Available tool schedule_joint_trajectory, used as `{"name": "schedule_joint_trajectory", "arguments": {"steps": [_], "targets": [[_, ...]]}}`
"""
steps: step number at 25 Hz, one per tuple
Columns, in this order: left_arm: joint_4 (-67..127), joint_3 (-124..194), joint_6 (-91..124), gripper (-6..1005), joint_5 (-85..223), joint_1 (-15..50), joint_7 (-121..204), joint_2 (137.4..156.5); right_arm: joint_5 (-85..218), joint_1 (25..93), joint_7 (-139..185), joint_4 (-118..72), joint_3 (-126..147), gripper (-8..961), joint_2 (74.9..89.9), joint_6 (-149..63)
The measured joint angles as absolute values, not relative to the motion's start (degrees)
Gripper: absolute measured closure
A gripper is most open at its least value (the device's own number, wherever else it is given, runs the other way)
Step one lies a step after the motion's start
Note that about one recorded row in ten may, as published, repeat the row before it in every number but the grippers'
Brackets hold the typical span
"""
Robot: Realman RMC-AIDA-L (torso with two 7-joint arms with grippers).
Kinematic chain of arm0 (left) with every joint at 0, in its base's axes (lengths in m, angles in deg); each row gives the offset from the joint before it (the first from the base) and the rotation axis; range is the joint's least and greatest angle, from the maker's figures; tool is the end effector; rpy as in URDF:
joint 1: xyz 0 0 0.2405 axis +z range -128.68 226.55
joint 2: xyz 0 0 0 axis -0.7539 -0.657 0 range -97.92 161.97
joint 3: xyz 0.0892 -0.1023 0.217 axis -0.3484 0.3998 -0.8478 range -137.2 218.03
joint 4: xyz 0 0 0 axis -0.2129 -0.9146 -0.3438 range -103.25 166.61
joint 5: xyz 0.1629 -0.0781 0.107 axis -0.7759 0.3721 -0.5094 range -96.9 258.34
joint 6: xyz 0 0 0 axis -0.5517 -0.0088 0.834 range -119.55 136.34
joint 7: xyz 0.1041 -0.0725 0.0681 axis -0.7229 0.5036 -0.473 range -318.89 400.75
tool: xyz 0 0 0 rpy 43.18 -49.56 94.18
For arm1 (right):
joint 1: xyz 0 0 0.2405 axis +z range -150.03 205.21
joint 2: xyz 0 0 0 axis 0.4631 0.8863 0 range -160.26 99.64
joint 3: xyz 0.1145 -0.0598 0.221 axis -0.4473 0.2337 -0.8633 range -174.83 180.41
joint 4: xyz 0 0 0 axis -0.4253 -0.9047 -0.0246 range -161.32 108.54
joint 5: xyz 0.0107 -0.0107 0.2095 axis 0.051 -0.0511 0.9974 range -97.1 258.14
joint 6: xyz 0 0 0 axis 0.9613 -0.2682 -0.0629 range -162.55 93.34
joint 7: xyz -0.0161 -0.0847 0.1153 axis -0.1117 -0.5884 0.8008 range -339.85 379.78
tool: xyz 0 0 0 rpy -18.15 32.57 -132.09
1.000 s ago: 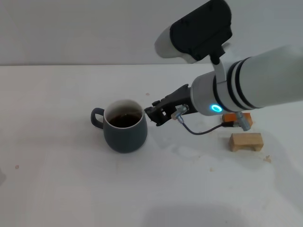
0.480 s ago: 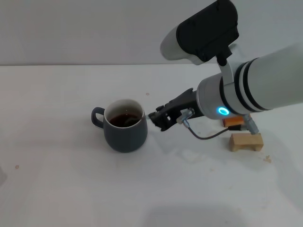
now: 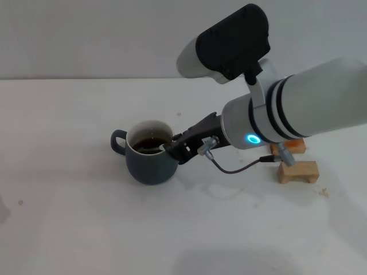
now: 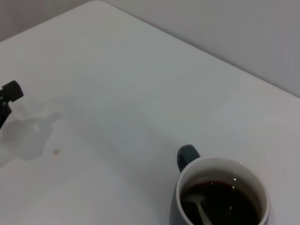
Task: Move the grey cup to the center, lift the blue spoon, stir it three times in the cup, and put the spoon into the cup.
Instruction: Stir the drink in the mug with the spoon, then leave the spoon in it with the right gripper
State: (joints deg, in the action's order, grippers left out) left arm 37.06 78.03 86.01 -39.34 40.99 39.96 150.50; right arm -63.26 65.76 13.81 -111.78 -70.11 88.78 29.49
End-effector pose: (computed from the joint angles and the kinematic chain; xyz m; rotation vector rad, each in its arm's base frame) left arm -0.4051 0.2111 0.0081 -1.4852 -0.4913 -0.4024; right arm 0.0630 0.3416 -0.0769 -2.6091 0.7507 -0.0652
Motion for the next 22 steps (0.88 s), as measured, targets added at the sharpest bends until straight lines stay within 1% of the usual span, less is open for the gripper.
{"name": "schedule_joint_trajectory", "arguments": {"steps": [8,22], "targets": [[37.04,78.64,86.04,1001,-39.33,40.93,39.96,150.5,-63.75,68.36,12.55,-107.99,-71.0,795,88.66,27.34],[37.04,78.75,85.75,1001,-39.34,41.01,39.96,150.42,-64.52,66.24,11.09,-110.0,-73.44,795,88.58,30.32]]}}
